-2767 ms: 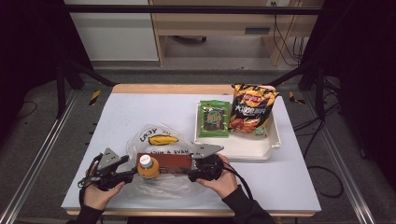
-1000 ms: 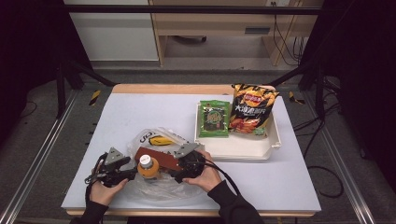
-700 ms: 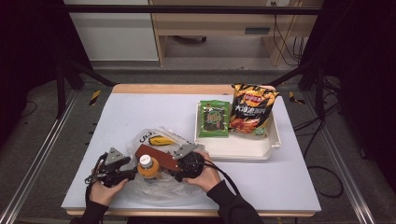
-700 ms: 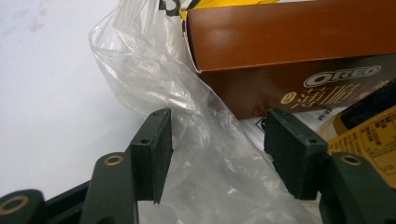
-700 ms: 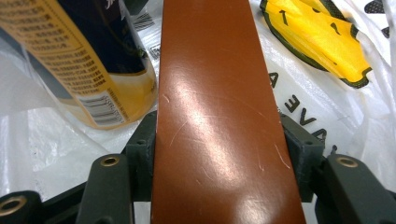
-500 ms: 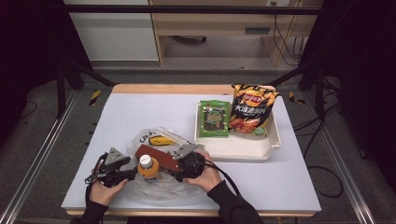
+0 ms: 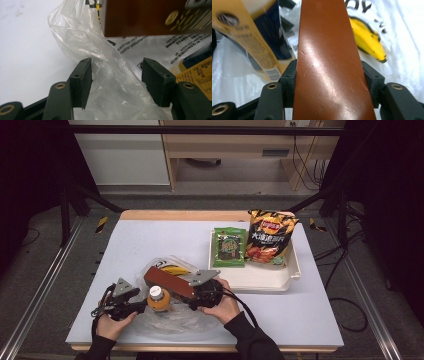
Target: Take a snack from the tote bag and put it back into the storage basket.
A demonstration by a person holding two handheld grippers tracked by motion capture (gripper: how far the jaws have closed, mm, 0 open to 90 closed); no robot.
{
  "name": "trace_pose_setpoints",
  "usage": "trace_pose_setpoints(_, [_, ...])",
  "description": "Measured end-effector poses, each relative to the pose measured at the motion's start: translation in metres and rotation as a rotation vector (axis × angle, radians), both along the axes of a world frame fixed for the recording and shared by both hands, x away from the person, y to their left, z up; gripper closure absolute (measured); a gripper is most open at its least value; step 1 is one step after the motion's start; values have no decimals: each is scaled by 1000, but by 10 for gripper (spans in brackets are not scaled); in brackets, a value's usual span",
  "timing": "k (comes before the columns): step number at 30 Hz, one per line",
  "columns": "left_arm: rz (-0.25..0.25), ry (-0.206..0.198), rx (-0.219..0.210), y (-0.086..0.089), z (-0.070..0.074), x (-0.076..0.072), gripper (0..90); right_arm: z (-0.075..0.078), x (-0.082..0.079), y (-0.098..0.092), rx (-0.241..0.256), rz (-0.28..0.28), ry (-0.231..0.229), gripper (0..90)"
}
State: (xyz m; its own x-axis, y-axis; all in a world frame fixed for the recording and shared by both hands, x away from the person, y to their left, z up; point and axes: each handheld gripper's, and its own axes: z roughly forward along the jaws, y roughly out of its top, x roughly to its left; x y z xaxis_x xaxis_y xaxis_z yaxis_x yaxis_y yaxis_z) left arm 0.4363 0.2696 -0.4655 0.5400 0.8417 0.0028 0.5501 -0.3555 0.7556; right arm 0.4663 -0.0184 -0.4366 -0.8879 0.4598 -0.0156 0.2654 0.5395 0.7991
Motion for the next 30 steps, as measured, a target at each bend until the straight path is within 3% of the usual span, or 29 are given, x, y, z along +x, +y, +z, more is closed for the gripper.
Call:
trace_pose_setpoints(16, [1, -7, -5, 0, 1, -1, 407, 40, 0, -12, 68, -22, -58, 436])
trace_pose_setpoints(30, [1, -7, -3, 0, 1, -1, 405, 67, -2, -40, 117, -63, -91, 436])
